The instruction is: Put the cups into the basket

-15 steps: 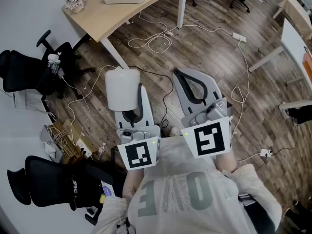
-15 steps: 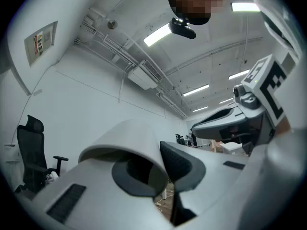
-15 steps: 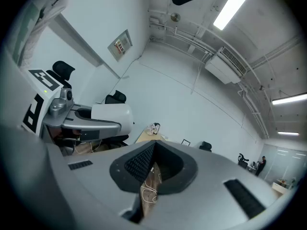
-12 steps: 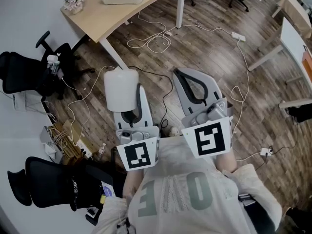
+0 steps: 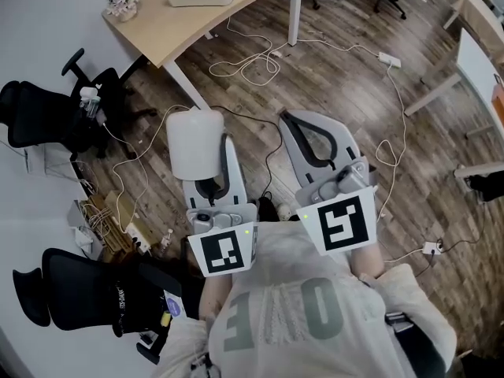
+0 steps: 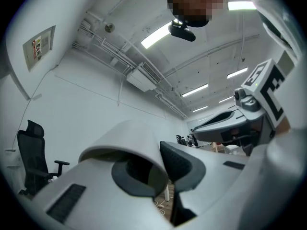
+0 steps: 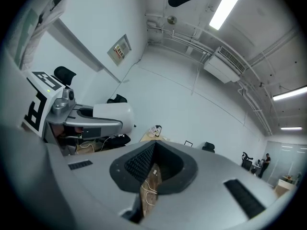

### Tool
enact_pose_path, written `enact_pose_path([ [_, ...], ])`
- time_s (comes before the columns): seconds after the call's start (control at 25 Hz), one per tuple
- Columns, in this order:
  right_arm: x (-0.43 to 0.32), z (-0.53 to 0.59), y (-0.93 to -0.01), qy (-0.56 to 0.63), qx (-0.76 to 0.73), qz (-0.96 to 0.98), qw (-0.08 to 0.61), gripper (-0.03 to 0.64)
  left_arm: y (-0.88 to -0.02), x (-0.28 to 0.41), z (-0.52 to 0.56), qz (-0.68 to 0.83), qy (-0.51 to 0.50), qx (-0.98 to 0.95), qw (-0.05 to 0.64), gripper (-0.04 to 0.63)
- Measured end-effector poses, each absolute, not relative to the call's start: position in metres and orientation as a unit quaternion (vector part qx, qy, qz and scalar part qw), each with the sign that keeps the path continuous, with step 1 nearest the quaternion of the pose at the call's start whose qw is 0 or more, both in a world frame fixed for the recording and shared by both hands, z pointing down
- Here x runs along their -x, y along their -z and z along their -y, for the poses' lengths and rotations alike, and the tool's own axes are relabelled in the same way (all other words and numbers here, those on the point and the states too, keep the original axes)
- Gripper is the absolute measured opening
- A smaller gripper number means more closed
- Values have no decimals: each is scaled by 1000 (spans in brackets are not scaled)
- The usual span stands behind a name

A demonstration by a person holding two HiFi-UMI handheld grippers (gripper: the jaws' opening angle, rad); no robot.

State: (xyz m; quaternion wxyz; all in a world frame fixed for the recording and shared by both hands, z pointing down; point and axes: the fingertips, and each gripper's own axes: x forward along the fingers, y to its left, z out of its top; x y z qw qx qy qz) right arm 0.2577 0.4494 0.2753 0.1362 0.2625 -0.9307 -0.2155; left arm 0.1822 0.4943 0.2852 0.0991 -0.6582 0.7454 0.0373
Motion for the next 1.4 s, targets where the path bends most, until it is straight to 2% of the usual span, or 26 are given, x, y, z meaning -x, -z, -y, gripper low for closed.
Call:
enact_pose_path([
  [0.4,-243,-451,-283,217,-241,936,134,-3,-274,-157,-505,-767,-34,630,115,48],
  [0.72,-236,-433,-301,199,-244,937,149,-3,-280,-129,-489,-782,-49,613,95,48],
  [1.12,-208,-354,-310,189,-270,930,166,-3,-288,-100,-396,-755,-52,648,89,48],
  [1.4,-141,-264,-303,205,-274,920,189,-3,-282,-44,-303,-743,-44,663,85,48],
])
